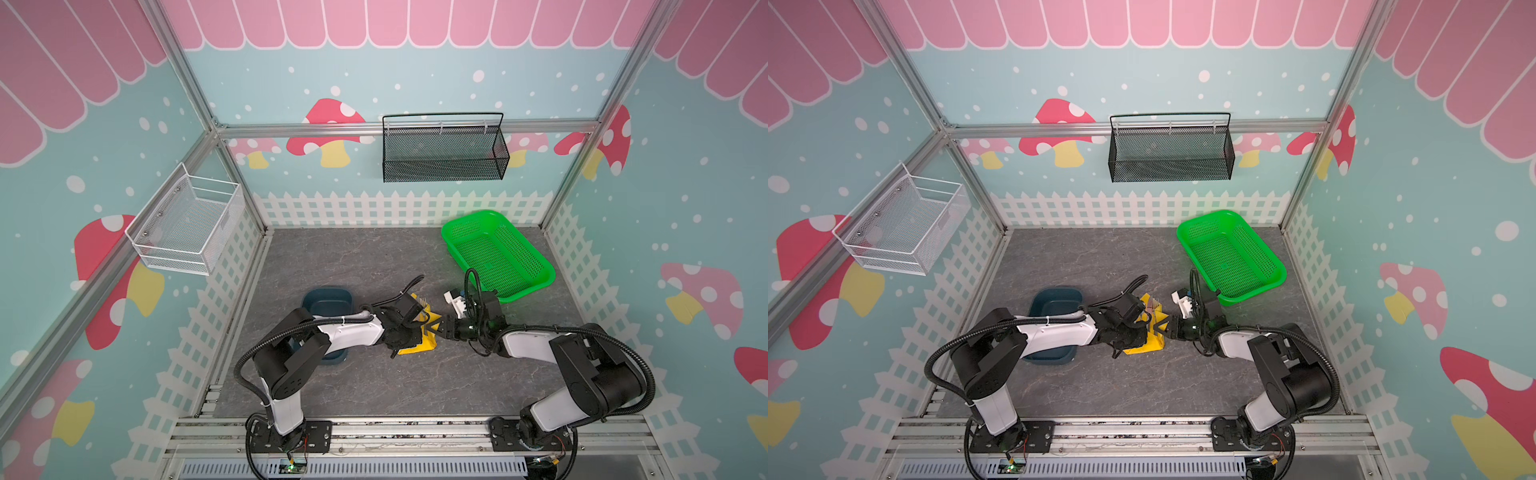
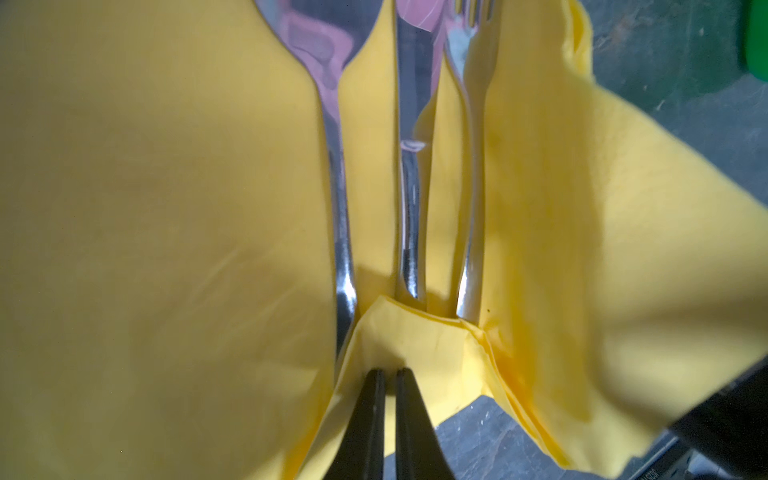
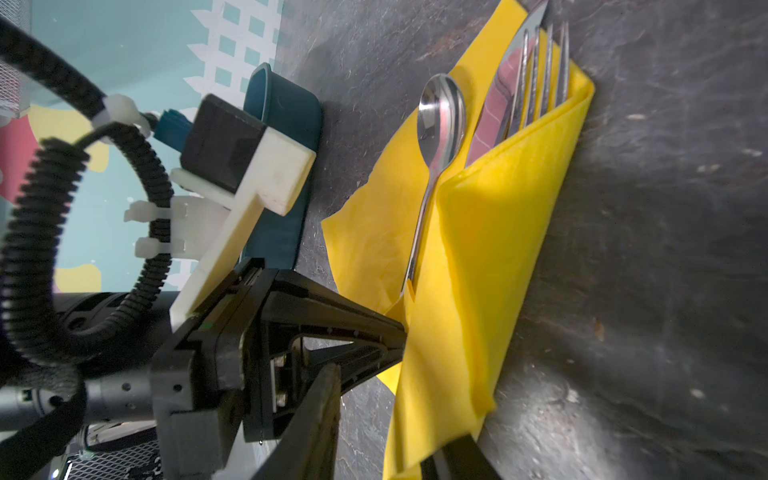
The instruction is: Place the utensils on the paper napkin and roll it up
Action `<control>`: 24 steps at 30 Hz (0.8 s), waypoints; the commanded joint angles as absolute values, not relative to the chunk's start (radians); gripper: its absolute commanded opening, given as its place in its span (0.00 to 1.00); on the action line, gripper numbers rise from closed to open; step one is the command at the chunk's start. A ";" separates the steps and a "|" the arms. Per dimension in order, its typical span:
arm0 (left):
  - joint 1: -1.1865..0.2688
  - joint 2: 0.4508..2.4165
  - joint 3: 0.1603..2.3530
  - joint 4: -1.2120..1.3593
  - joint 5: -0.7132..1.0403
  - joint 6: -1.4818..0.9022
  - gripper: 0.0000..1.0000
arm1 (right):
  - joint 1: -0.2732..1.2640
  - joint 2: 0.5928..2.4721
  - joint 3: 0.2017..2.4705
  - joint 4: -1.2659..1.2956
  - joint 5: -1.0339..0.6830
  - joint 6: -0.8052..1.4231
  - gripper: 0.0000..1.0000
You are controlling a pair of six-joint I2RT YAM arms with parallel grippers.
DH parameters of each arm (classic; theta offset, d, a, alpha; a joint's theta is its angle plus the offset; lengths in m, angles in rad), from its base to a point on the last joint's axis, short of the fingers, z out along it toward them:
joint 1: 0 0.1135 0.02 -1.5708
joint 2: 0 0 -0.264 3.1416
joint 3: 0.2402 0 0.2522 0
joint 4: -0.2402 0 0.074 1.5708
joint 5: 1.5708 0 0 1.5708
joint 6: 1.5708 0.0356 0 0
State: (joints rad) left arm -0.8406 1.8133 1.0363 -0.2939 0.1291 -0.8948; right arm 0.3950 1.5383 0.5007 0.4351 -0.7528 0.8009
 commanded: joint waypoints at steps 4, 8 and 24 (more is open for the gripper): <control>-0.833 1.795 1.018 -0.263 0.130 -0.923 0.11 | 0.418 1.569 0.520 0.441 -0.766 0.806 0.38; -0.829 1.777 1.003 -0.255 0.117 -0.936 0.11 | 0.431 1.578 0.521 0.430 -0.774 0.787 0.40; -0.745 1.674 0.865 -0.031 0.203 -1.075 0.32 | 0.460 1.568 0.549 0.323 -0.795 0.611 0.58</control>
